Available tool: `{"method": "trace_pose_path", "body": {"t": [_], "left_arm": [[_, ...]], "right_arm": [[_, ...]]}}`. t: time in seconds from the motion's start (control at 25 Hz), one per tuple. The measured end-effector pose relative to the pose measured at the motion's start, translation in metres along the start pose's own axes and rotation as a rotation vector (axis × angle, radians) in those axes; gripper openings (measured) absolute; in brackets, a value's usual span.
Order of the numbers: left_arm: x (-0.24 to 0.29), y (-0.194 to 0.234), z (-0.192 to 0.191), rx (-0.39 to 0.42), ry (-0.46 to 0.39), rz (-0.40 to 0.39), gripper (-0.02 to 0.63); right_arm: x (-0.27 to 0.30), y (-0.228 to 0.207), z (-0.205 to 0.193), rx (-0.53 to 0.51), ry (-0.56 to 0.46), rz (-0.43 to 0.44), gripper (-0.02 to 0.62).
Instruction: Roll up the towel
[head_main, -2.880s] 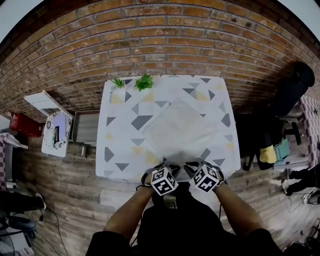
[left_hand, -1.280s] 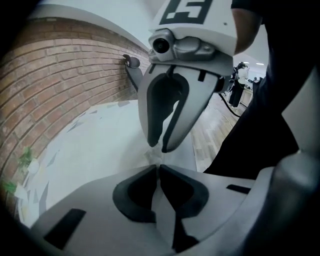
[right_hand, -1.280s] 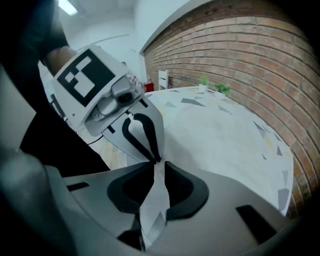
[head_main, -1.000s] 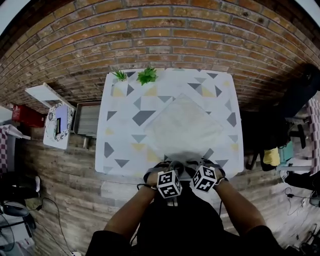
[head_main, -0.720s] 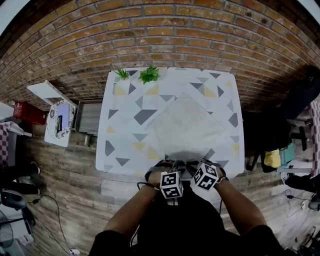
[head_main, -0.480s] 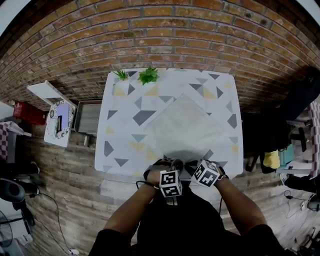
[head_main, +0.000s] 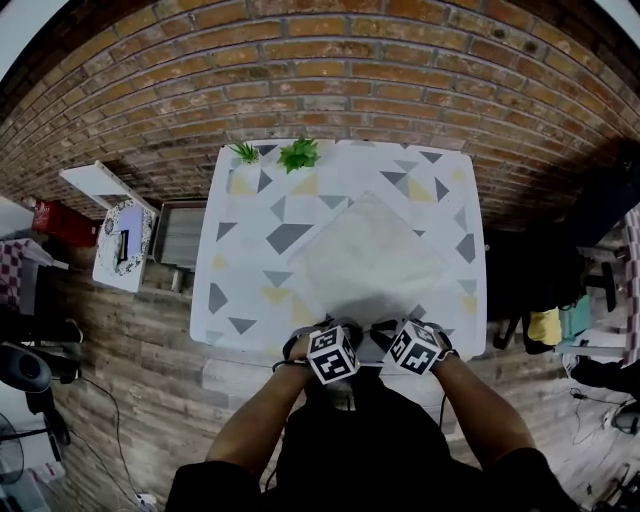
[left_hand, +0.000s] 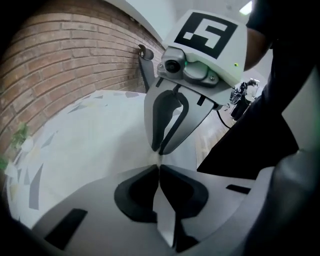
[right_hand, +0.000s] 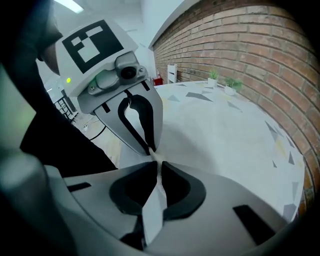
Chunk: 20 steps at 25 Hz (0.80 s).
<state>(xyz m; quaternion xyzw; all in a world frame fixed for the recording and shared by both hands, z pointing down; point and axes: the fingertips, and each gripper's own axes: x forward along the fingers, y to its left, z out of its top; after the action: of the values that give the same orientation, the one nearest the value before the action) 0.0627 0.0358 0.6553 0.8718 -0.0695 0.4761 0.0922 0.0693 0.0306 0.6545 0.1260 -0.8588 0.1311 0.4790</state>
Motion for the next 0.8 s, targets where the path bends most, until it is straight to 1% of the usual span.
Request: {"method": "trace_pose_path", "body": {"t": [0.04, 0.12, 0.2, 0.32, 0.4, 0.48, 0.52, 0.64, 0.68, 0.72, 0.8], "left_arm": [[0.000, 0.001, 0.000, -0.010, 0.002, -0.002, 0.028], [-0.001, 0.004, -0.001, -0.015, 0.011, 0.000, 0.029], [-0.002, 0.008, -0.002, 0.012, 0.028, 0.025, 0.029], [-0.003, 0.015, -0.001, 0.127, 0.075, 0.117, 0.037], [-0.004, 0.014, 0.003, 0.204, 0.091, 0.162, 0.064], [-0.004, 0.011, 0.008, 0.250, 0.094, 0.176, 0.099], [-0.004, 0.009, 0.009, 0.259, 0.095, 0.171, 0.100], [0.000, 0.005, 0.008, 0.247, 0.105, 0.135, 0.097], [0.001, 0.003, 0.007, 0.234, 0.104, 0.121, 0.081], [0.002, 0.001, 0.007, 0.216, 0.097, 0.105, 0.056], [0.003, -0.002, 0.008, 0.169, 0.070, 0.070, 0.043]], "right_arm": [[0.001, 0.000, 0.001, -0.001, -0.002, 0.005, 0.041], [0.002, -0.001, 0.003, -0.005, 0.001, 0.019, 0.038], [0.004, -0.001, 0.003, 0.006, 0.008, 0.041, 0.035], [0.004, -0.006, 0.004, 0.052, 0.012, 0.068, 0.035], [0.005, -0.009, 0.006, 0.074, 0.015, 0.085, 0.034], [0.004, -0.010, 0.008, 0.088, 0.012, 0.112, 0.034], [0.004, -0.010, 0.009, 0.092, 0.006, 0.129, 0.034], [0.000, -0.003, 0.010, 0.100, -0.007, 0.187, 0.032], [-0.002, -0.001, 0.010, 0.099, -0.010, 0.200, 0.032], [-0.004, 0.000, 0.010, 0.096, -0.012, 0.206, 0.033], [-0.009, 0.001, 0.010, 0.074, -0.012, 0.199, 0.034]]}}
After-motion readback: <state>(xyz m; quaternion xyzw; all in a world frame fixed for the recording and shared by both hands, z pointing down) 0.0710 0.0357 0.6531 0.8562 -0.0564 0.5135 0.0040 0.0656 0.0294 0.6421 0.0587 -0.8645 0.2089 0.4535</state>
